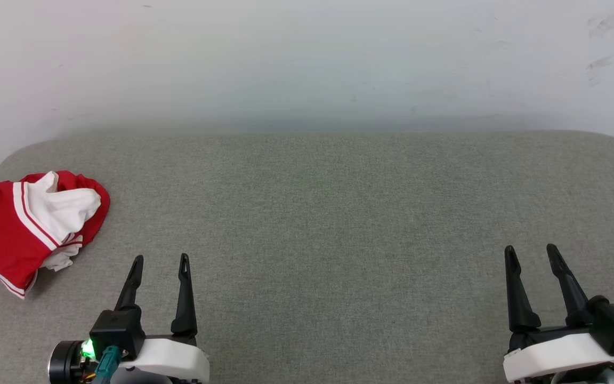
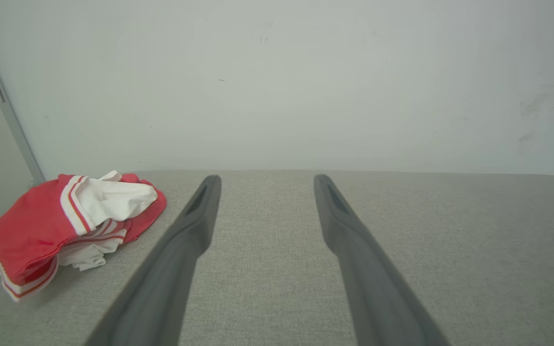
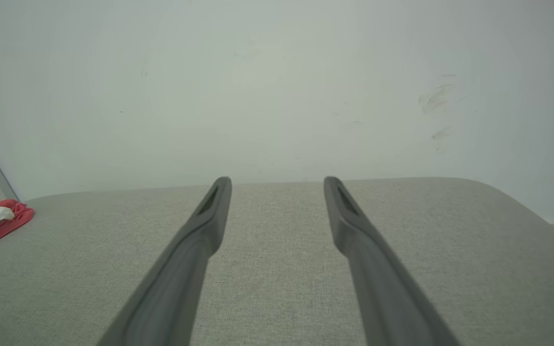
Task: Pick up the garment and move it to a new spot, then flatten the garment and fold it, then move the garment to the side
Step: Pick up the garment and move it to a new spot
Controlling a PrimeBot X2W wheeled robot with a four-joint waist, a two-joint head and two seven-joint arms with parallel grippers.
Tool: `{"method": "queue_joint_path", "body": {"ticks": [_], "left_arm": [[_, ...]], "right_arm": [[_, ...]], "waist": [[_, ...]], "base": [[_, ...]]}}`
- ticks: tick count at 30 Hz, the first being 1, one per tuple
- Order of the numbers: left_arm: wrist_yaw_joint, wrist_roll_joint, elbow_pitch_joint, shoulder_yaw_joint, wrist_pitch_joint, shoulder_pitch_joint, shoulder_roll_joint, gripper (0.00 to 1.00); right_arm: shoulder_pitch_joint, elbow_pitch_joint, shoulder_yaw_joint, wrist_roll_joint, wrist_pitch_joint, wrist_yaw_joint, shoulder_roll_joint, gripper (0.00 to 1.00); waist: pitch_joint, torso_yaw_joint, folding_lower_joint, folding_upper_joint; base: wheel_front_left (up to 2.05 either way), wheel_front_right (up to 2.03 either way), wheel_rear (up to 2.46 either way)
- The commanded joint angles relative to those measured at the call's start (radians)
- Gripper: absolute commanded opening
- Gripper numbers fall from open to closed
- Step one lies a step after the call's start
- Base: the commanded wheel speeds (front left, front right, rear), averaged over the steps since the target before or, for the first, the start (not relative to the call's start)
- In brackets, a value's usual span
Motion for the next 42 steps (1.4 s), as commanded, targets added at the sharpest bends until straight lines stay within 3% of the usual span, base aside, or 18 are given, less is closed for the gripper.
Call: {"method": "queue_joint_path", "body": {"ticks": [1,19,28,42], "left_arm": [[-0.004,0.003,0.001,0.003,-0.006,0.006,-0.001,1.0],[0.011,0.007,0.02,0.0,-0.005,-0.007,-0.003,1.0],[0.015,0.012,0.024,0.012,-0.005,-0.012,-0.003,1.0],[0.025,0.006,0.028,0.025,-0.004,-0.02,-0.003,1.0]], "right_arm": [[0.01,0.002,0.001,0.008,-0.002,-0.001,0.002,1.0],[0.008,0.001,0.006,0.003,-0.002,-0.001,0.002,1.0],[0.013,-0.012,0.019,-0.02,-0.002,-0.001,0.002,1.0],[0.01,-0.019,0.024,-0.037,-0.002,-0.001,0.002,1.0]], "waist": [[0.0,0.001,0.0,0.0],[0.004,0.032,0.0,0.0],[0.01,0.119,0.0,0.0],[0.025,0.314,0.0,0.0]], "base": [[0.0,0.0,0.0],[0.0,0.0,0.0],[0.0,0.0,0.0],[0.0,0.0,0.0]]}}
